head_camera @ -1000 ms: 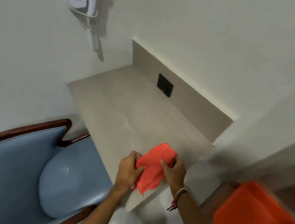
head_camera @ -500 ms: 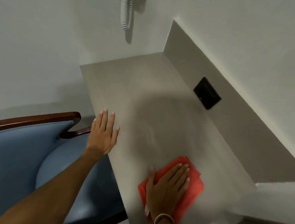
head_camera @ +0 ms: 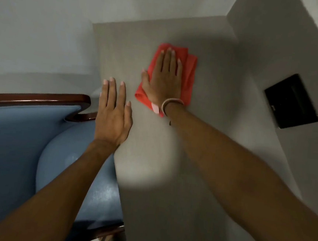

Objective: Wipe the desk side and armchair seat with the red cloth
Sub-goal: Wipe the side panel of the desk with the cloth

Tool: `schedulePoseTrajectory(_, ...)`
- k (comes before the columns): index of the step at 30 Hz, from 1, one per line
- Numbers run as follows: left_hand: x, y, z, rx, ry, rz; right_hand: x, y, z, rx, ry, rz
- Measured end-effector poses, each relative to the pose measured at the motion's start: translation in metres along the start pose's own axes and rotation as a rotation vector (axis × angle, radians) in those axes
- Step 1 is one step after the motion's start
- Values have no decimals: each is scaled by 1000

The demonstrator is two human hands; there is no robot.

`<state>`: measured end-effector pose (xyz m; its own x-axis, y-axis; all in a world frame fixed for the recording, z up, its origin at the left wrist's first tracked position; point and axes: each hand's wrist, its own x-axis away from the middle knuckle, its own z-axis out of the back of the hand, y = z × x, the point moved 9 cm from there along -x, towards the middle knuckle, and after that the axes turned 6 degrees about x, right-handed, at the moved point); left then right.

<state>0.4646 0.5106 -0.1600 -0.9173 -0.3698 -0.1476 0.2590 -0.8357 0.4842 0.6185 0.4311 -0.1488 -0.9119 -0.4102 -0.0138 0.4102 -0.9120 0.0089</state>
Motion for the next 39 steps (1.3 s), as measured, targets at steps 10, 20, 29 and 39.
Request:
schedulePoseTrajectory(10, 9, -29, 9, 294, 122, 245, 122, -24, 10, 22, 29, 309)
schedulePoseTrajectory(20, 71, -6, 1, -142, -56, 143, 363, 143, -6, 63, -118, -134)
schedulePoseTrajectory(29, 76, -9, -3, 123, 24, 361, 154, 109, 4, -17, -13, -168)
schedulePoseTrajectory(39, 164, -201, 67, -57, 135, 484, 246, -44, 3, -25, -28, 63)
